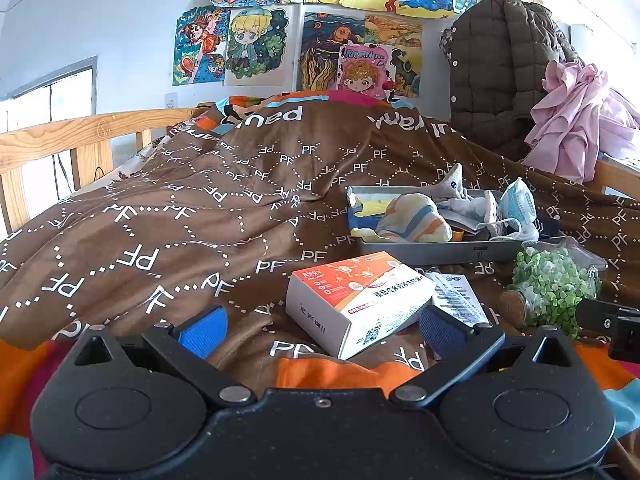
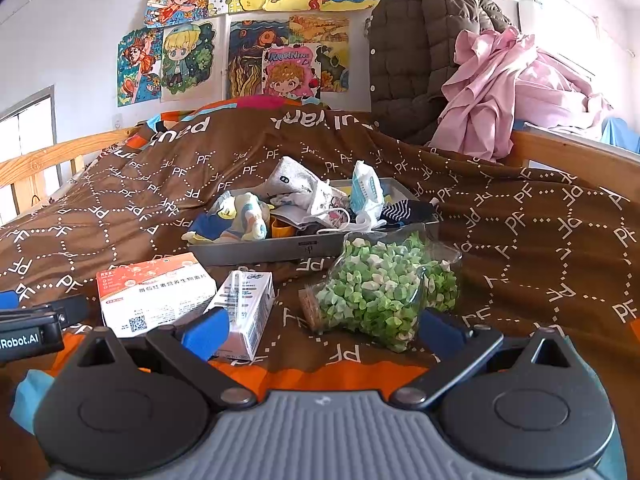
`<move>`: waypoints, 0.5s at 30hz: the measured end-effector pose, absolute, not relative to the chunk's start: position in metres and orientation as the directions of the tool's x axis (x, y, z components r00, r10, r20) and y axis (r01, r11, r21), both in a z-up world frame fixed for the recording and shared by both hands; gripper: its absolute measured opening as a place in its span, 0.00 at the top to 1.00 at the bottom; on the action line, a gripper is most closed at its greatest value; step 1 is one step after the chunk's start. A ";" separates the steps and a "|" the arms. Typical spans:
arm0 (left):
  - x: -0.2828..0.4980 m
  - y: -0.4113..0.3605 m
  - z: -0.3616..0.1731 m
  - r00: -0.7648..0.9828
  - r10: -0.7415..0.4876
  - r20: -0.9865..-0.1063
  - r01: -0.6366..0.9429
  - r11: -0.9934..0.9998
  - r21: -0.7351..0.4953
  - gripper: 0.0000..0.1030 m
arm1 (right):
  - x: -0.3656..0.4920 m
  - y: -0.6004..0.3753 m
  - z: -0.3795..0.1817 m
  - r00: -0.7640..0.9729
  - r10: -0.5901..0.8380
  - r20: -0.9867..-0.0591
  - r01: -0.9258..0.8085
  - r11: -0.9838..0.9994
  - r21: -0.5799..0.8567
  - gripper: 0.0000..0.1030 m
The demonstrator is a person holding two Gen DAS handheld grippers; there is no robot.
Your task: Organize soft objects
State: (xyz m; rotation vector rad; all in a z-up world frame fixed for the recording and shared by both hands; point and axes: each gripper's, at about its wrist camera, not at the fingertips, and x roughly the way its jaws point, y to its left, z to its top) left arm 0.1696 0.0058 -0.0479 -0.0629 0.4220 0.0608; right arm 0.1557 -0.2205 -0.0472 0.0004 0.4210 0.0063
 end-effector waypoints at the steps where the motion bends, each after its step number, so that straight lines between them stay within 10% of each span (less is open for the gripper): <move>1: 0.170 0.006 -0.048 0.910 0.046 -0.411 -0.072 0.996 -0.047 0.01 | 0.156 -0.220 -0.048 0.913 0.007 -0.409 -0.007 1.000 0.001 0.00; 15: 0.169 0.005 -0.048 0.911 0.047 -0.410 -0.072 0.996 -0.046 0.01 | 0.155 -0.219 -0.050 0.911 0.009 -0.412 -0.009 1.000 0.002 0.00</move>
